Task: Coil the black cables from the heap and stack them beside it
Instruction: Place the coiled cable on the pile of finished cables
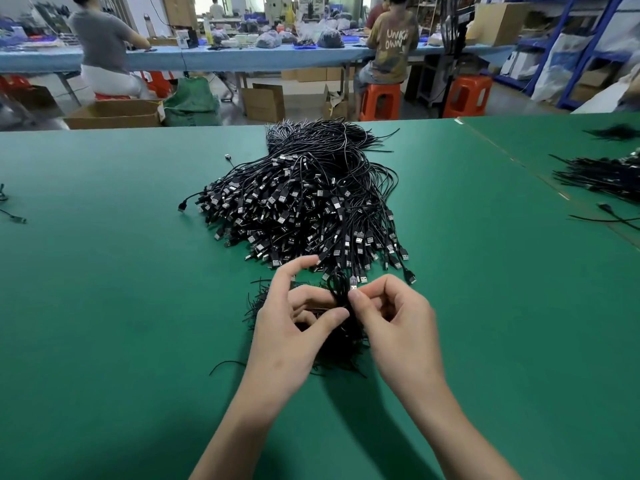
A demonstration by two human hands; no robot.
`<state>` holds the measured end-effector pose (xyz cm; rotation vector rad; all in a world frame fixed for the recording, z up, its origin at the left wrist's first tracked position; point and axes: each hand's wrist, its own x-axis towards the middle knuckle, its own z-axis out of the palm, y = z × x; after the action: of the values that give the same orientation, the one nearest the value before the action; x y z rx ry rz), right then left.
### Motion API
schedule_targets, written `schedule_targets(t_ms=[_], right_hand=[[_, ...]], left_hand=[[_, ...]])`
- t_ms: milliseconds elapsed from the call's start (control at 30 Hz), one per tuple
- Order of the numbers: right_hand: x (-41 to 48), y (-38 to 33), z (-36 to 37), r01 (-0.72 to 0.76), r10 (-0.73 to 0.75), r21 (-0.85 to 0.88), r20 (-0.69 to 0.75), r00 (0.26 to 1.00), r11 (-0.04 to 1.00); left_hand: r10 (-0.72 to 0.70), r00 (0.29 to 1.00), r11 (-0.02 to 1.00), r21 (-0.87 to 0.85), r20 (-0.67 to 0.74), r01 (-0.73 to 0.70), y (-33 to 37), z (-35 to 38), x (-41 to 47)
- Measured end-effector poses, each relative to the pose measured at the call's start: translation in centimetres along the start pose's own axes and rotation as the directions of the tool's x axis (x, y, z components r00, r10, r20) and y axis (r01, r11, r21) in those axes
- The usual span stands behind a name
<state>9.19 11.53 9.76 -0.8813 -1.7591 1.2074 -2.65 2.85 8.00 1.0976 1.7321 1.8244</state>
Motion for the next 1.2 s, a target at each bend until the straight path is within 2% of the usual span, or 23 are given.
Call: schedule_targets(t_ms=[67, 133, 200, 267, 300, 367, 433, 533, 600, 667, 700, 733, 833, 933, 1000, 1033, 1100, 1200], right_hand=[[0.1, 0.1, 0.0, -0.047, 0.047, 0.038, 0.005, 0.999, 0.998], [0.3, 0.2, 0.0, -0.175, 0.172, 0.192, 0.032, 0.985, 0.966], [0.3, 0.2, 0.2, -0.351, 0.327, 0.417, 0.130, 0.936, 0.839], [0.3, 0.3, 0.1, -0.454, 0.417, 0.536, 0.198, 0.887, 0.712], [0.4, 0.4, 0.1, -0.471, 0.433, 0.552, 0.209, 0.877, 0.688], [0.4, 0.5, 0.0, -0.458, 0.424, 0.537, 0.196, 0.885, 0.708], [0.3, 0.4, -0.1, -0.386, 0.367, 0.489, 0.139, 0.920, 0.782], [0.0, 0.3, 0.0, -0.229, 0.229, 0.348, 0.043, 0.973, 0.909], [-0.1, 0.2, 0.1, -0.173, 0.179, 0.291, 0.008, 0.984, 0.941], [-0.2, -0.1, 0.2, -0.202, 0.205, 0.335, 0.026, 0.978, 0.920], [-0.2, -0.1, 0.3, -0.240, 0.239, 0.386, 0.052, 0.970, 0.891], [-0.3, -0.1, 0.4, -0.278, 0.270, 0.435, 0.082, 0.959, 0.856], [-0.1, -0.1, 0.3, -0.363, 0.327, 0.500, 0.162, 0.931, 0.786], [0.2, 0.1, 0.1, -0.452, 0.394, 0.542, 0.227, 0.891, 0.709], [0.4, 0.1, 0.1, -0.476, 0.412, 0.553, 0.247, 0.877, 0.683], [0.5, 0.0, 0.1, -0.476, 0.412, 0.554, 0.246, 0.877, 0.683], [0.7, -0.2, 0.1, -0.450, 0.400, 0.536, 0.215, 0.891, 0.714], [0.7, -0.5, 0.0, -0.361, 0.325, 0.457, 0.158, 0.932, 0.813]], left_hand=[[0.094, 0.995, 0.981, 0.175, -0.031, -0.087, -0.1, 0.2, 0.0], [0.204, 0.979, 0.932, 0.311, -0.026, -0.186, 0.1, 0.4, -0.1], [0.355, 0.935, 0.839, 0.437, 0.011, -0.324, 0.0, 0.4, -0.1], [0.439, 0.898, 0.754, 0.529, 0.033, -0.388, -0.2, 0.5, -0.3], [0.428, 0.903, 0.760, 0.523, 0.042, -0.385, -0.3, 0.5, -0.4], [0.370, 0.923, 0.829, 0.412, 0.105, -0.379, -0.3, 0.4, -0.7], [0.300, 0.948, 0.901, 0.295, 0.105, -0.318, 0.0, 0.4, -1.0], [0.119, 0.991, 0.986, 0.113, 0.059, -0.125, 0.4, 0.5, -0.7], [-0.005, 1.000, 0.998, -0.067, 0.023, 0.007, 0.3, 0.7, -0.4], [-0.120, 0.993, 0.962, -0.248, -0.003, 0.116, 0.0, 0.7, -0.2], [-0.139, 0.990, 0.951, -0.277, 0.001, 0.134, -0.1, 0.7, -0.1], [-0.125, 0.992, 0.962, -0.243, 0.008, 0.123, -0.2, 0.7, -0.1], [0.017, 0.999, 1.000, 0.021, 0.041, -0.018, -0.3, 0.5, 0.1], [0.199, 0.978, 0.948, 0.240, 0.066, -0.209, -0.1, 0.1, 0.5], [0.241, 0.968, 0.911, 0.326, 0.074, -0.252, 0.1, 0.0, 0.7], [0.218, 0.972, 0.918, 0.318, 0.092, -0.236, 0.1, 0.0, 0.7], [0.122, 0.977, 0.969, 0.194, 0.174, -0.155, 0.3, -0.1, 0.6], [0.007, 0.979, 1.000, 0.002, 0.205, -0.007, 0.6, -0.3, 0.6]])
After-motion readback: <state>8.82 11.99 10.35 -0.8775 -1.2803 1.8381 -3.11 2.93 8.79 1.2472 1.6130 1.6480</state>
